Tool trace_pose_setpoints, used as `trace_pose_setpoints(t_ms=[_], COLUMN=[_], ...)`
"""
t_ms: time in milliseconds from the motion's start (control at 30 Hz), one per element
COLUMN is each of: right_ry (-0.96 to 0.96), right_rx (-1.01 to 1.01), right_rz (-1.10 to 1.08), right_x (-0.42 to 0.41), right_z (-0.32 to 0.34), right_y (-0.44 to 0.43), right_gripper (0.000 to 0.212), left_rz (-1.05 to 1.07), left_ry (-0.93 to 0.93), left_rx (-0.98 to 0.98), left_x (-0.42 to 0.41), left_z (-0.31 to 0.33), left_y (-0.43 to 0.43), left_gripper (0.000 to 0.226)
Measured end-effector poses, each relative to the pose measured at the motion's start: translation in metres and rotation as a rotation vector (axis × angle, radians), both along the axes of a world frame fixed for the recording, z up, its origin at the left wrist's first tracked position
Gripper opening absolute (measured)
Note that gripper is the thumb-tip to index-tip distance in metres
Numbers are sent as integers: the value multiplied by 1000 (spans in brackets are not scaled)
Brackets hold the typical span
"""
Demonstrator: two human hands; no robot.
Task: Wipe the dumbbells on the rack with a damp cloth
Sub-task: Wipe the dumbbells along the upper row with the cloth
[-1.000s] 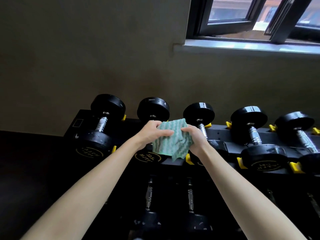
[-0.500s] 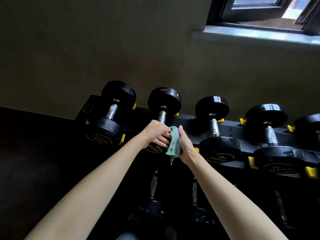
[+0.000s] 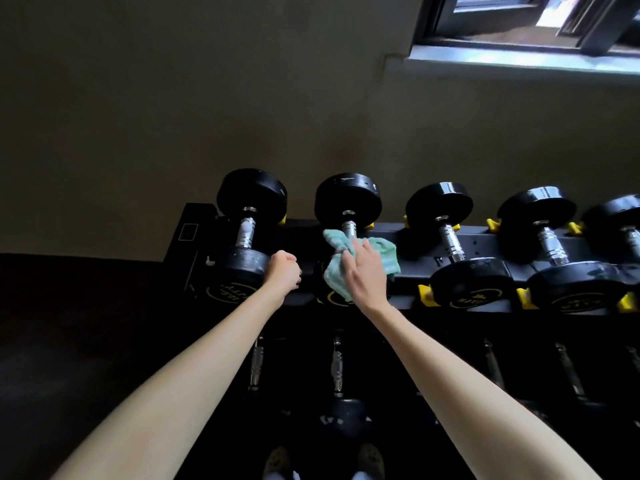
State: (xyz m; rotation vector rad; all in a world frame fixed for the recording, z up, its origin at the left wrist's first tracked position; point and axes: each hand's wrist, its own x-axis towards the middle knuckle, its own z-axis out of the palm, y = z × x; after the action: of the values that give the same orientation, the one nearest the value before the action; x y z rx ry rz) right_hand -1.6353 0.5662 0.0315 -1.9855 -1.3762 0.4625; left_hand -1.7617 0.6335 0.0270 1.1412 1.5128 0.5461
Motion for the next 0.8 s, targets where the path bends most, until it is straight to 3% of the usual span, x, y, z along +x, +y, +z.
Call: trace_pose_setpoints(t_ms=[133,333,467,667,800], right_ry=[-469,-776,-776,-690,-534], right_rx=[-195,-192,-211,-74,-348], right_rz=[236,542,631,615,412], right_x=[-12,-26,-20,-14,-3], right_z=[-14,-15,-21,-26,-20], right_y=[23,25,6,-23,-52], right_gripper=[45,20,36,39,52], left_rz=[-58,-109,-150,-214,-174], left_ry=[-2,19,-6,-8,-66], left_rx=[16,75,63,90,10], left_x=[-13,-22,-22,-13,-6], left_z=[-7,-2,1,3,7], left_y=[13,21,20,18,15], left_gripper=[25,25,28,35,36])
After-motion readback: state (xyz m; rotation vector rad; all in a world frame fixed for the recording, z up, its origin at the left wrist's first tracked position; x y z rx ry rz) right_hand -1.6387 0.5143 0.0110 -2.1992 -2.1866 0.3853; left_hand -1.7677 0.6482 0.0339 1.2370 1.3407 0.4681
